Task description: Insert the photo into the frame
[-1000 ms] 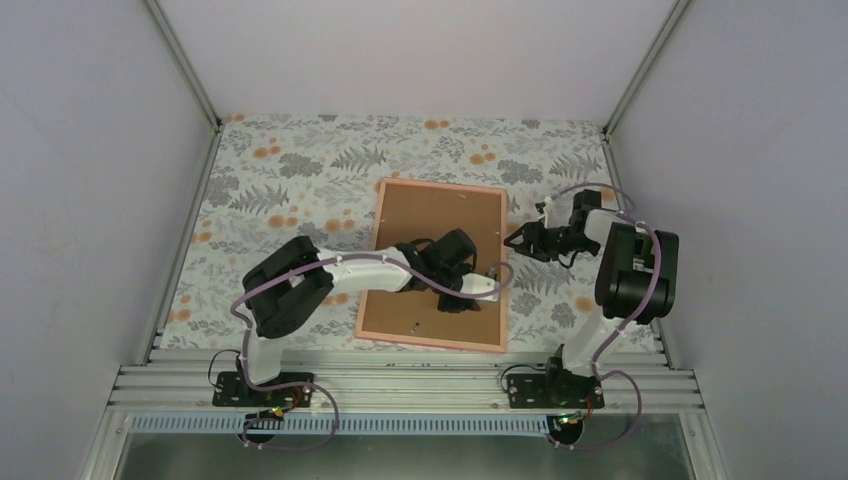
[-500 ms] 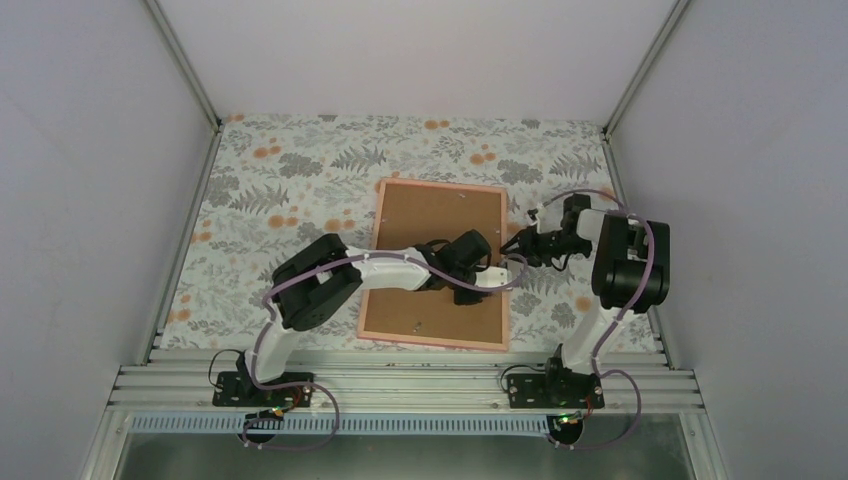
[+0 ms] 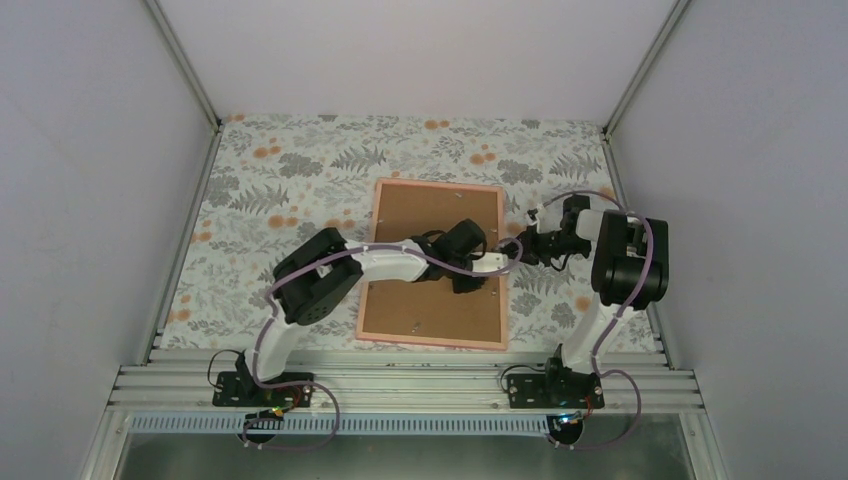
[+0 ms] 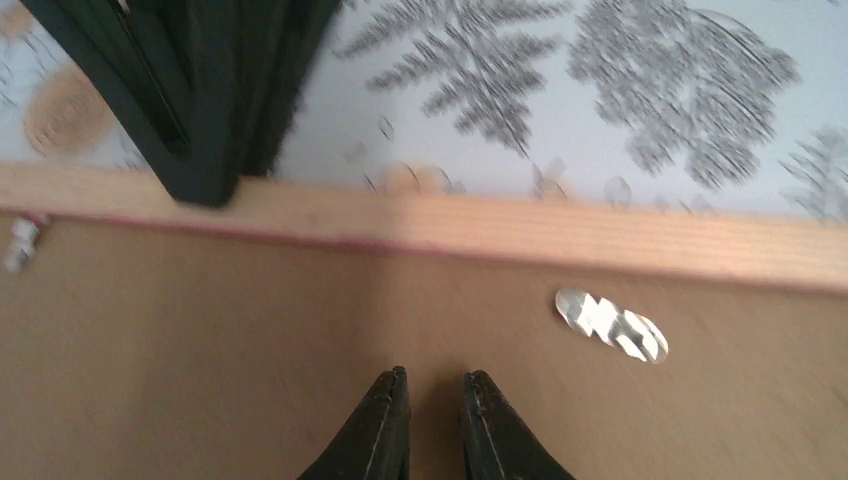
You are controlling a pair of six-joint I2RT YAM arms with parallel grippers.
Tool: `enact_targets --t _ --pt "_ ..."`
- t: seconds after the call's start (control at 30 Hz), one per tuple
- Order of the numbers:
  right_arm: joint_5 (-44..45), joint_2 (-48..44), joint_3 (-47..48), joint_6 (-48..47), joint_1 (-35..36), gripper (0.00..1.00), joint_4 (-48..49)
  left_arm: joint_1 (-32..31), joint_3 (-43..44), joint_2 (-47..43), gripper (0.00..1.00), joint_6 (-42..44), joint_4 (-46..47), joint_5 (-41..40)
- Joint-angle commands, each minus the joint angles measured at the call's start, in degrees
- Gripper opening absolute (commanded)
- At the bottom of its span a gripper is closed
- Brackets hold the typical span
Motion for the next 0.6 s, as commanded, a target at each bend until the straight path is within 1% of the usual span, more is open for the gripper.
enact_targets --t 0.0,0.13,0.23,0.4,0.47,0.57 --pt "1.9 2.3 0.2 -0.6 0.4 0.1 0.4 0.3 -6.7 -6.9 0.15 1.8 -0.3 5.2" --pt "1.8 3.0 0.5 -0.9 0.4 0.06 0.2 -1.0 -9.7 -9.2 0.15 3.0 0.2 7.0" --pt "1.9 3.6 0.7 -1.3 0.3 0.04 0.0 -1.7 -8.2 -6.9 0.15 3.3 -0.8 7.0" --pt "2.6 3.3 0.4 -1.4 0.2 0.04 0.0 -1.7 -3.9 -1.9 0.14 4.1 -2.9 6.5" --pt "2.9 3.3 0.4 -1.5 0.1 0.04 0.2 -1.7 -3.1 -0.8 0.13 5.9 -3.9 8.1" --pt "3.0 3.5 0.5 -1.4 0.0 0.04 0.2 -1.8 -2.5 0.4 0.13 9.5 -6.7 13.0"
